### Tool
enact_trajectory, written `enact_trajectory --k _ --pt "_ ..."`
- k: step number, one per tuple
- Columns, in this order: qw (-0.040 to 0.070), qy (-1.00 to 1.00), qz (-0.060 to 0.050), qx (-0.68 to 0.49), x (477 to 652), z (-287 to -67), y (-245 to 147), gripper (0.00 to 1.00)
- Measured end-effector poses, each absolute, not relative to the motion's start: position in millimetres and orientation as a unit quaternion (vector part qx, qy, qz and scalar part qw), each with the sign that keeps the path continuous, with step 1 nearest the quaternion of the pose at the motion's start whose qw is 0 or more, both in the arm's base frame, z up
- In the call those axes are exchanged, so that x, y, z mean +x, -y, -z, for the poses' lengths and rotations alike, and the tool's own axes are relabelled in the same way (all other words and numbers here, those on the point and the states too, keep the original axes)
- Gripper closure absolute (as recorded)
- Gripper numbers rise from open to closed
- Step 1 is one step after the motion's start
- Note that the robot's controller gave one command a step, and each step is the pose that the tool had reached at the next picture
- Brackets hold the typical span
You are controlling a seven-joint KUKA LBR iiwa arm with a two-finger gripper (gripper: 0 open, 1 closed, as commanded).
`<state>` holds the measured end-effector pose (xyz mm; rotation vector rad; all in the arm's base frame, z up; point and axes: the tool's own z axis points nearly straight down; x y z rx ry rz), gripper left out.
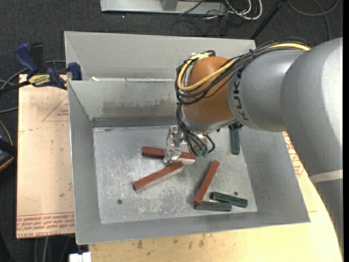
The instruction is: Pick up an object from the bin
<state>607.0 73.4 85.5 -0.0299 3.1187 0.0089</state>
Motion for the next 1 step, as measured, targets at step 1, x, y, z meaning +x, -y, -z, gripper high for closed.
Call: enact_trajectory --k 1 --pt "0.006 -1.0 -0.003 -0.01 604.8 -85.1 -73.3 0.0"
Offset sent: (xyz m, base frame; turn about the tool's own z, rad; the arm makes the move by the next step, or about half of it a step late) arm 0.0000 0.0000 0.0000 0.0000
